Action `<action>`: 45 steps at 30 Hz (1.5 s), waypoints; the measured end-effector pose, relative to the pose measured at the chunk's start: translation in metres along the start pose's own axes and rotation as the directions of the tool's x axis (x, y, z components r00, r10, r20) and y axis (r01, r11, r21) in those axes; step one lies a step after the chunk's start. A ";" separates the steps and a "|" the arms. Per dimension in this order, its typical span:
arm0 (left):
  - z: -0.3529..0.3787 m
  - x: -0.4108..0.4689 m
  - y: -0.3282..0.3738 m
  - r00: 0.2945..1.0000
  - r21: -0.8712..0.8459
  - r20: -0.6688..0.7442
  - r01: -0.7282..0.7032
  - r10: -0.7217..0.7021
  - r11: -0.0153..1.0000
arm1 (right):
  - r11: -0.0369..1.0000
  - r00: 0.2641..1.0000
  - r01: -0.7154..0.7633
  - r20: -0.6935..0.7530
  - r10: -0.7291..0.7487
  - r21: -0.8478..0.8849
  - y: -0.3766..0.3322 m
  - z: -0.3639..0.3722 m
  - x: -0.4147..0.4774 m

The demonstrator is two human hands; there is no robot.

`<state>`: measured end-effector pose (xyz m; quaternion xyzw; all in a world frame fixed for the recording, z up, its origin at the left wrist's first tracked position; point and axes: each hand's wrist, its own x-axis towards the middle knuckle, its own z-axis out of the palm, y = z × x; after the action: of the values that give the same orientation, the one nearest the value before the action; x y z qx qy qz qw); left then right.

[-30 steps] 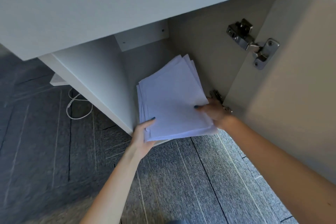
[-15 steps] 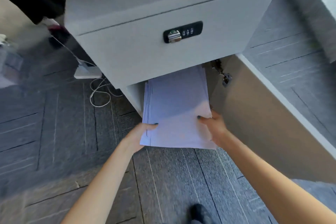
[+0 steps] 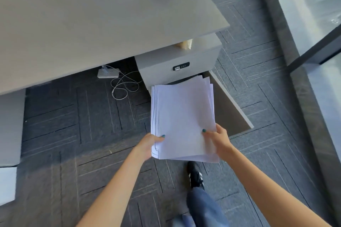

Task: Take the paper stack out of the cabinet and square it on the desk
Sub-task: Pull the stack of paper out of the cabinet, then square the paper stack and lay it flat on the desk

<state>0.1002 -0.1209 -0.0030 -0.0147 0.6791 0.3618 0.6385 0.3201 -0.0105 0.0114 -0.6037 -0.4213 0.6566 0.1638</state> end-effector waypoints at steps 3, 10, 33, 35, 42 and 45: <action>0.001 -0.051 -0.002 0.999 -0.015 0.018 -0.045 0.045 0.999 | 0.998 0.999 0.054 0.005 -0.054 0.016 -0.017 -0.006 -0.049; -0.009 -0.164 0.018 0.988 -0.072 0.021 -0.154 0.156 0.985 | 0.994 0.993 0.096 0.062 -0.099 0.057 -0.070 -0.011 -0.138; -0.174 -0.274 0.266 0.905 -0.306 -0.105 -0.425 0.413 0.852 | 0.951 0.837 0.308 0.464 -0.291 0.041 -0.345 0.190 -0.085; -0.191 -0.259 0.299 0.912 -0.339 -0.125 -0.409 0.391 0.847 | 0.954 0.822 0.298 0.499 -0.276 0.038 -0.371 0.213 -0.057; -0.244 -0.219 0.388 0.900 -0.323 -0.148 -0.436 0.410 0.840 | 0.955 0.778 0.295 0.590 -0.216 -0.040 -0.434 0.273 0.014; -0.265 -0.199 0.421 0.880 -0.252 -0.179 -0.473 0.439 0.844 | 0.953 0.792 0.293 0.579 -0.193 -0.083 -0.453 0.295 0.035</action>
<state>-0.2927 -0.0334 0.3498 0.0336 0.6382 0.5968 0.4851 -0.0955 0.1780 0.3038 -0.3346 -0.5790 0.7408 0.0633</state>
